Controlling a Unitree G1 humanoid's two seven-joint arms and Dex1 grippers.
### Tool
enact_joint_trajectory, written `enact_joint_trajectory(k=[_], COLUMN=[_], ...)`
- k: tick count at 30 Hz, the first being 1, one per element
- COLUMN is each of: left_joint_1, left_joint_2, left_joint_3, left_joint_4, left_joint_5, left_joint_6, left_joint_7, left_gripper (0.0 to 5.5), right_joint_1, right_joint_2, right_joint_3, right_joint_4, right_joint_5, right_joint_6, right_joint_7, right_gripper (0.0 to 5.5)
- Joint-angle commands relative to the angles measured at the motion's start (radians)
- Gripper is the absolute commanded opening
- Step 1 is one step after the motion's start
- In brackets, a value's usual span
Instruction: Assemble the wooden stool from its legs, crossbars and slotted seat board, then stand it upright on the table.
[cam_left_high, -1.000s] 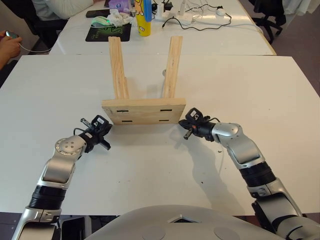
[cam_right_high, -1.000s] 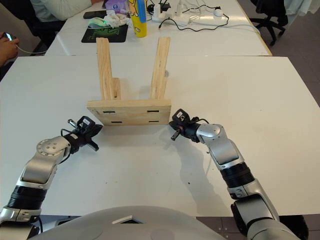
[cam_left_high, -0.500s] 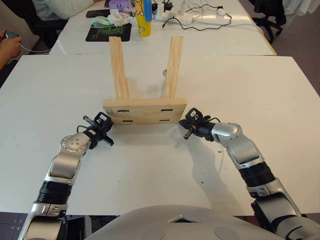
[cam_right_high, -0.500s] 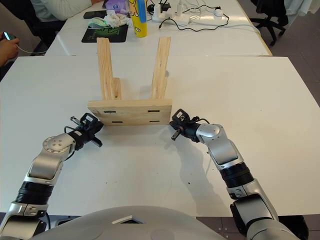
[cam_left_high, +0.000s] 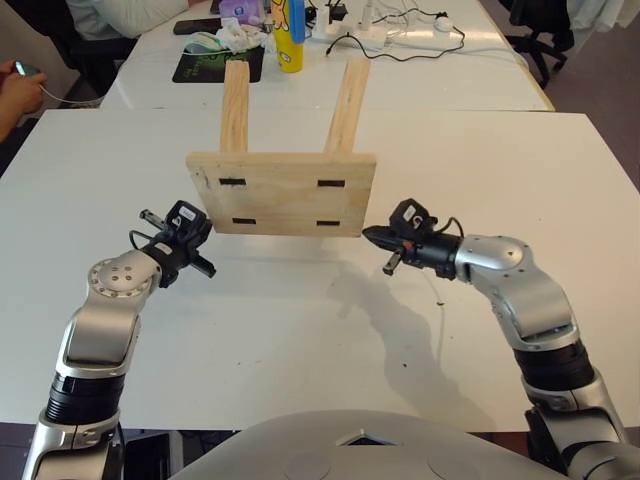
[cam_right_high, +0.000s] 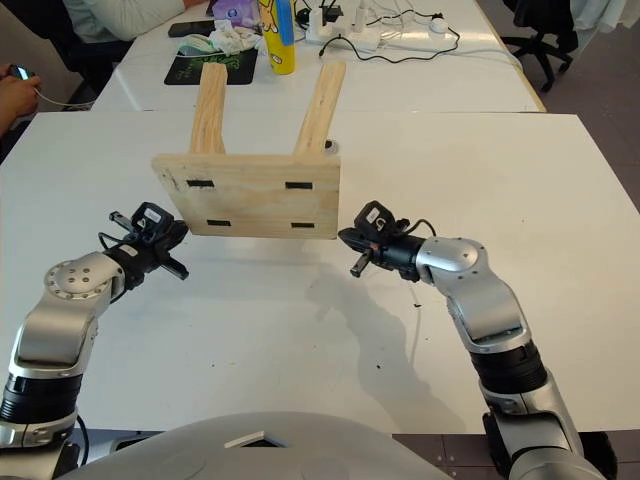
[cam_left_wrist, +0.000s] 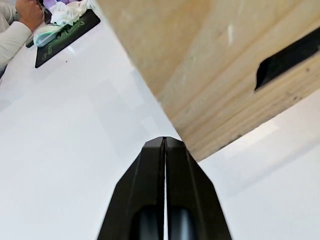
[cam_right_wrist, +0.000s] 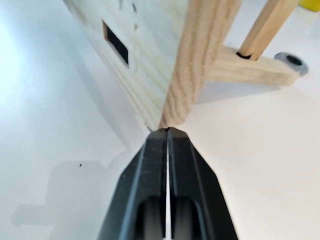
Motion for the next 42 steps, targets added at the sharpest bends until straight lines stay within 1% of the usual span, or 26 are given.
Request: enact_joint_trajectory(k=[1,6,11,17,23,26,28,30,34,37,40,42], left_joint_1=[-0.178,-0.331,-0.391,-0.352,-0.219,-0.174,-0.177,-0.189,-0.143,-0.107,-0.097,-0.089], left_joint_2=[-0.058,-0.077,-0.076,-0.072,-0.023,-0.001,-0.011,-0.053,-0.134,-0.224,-0.316,-0.354], left_joint_3=[-0.015,0.029,0.043,0.031,0.016,0.047,0.070,0.108,0.131,0.169,0.207,0.209], left_joint_4=[-0.187,-0.241,-0.239,-0.184,-0.104,-0.018,0.056,0.117,0.238,0.330,0.438,0.505], left_joint_5=[-0.154,-0.197,-0.199,-0.167,-0.110,-0.059,0.008,0.031,0.068,0.047,0.007,-0.006], left_joint_6=[0.071,0.163,0.197,0.160,0.072,0.012,-0.067,-0.124,-0.297,-0.442,-0.622,-0.703], left_joint_7=[-0.058,-0.055,-0.065,-0.059,-0.059,-0.012,0.082,0.172,0.298,0.379,0.437,0.450], left_gripper=[0.01,0.01,0.01,0.01,0.01,0.01,0.01,0.01,0.01,0.01,0.01,0.01], right_joint_1=[-0.165,-0.264,-0.322,-0.291,-0.220,-0.212,-0.212,-0.213,-0.178,-0.133,-0.099,-0.073], right_joint_2=[0.086,0.126,0.152,0.113,0.030,-0.002,0.018,0.062,0.142,0.219,0.285,0.307], right_joint_3=[-0.059,-0.138,-0.184,-0.125,-0.069,-0.060,-0.067,-0.096,-0.162,-0.228,-0.281,-0.283], right_joint_4=[-0.135,-0.167,-0.166,-0.041,0.024,0.107,0.174,0.258,0.447,0.581,0.707,0.759], right_joint_5=[0.195,0.273,0.304,0.165,0.077,-0.013,-0.069,-0.108,-0.163,-0.163,-0.154,-0.153], right_joint_6=[0.058,0.130,0.158,0.095,0.008,-0.067,-0.160,-0.259,-0.478,-0.585,-0.732,-0.807], right_joint_7=[0.032,0.007,-0.020,-0.074,-0.072,-0.134,-0.205,-0.291,-0.469,-0.595,-0.691,-0.700], right_gripper=[0.00,0.00,0.00,0.00,0.00,0.00,0.00,0.00,0.00,0.00,0.00,0.00])
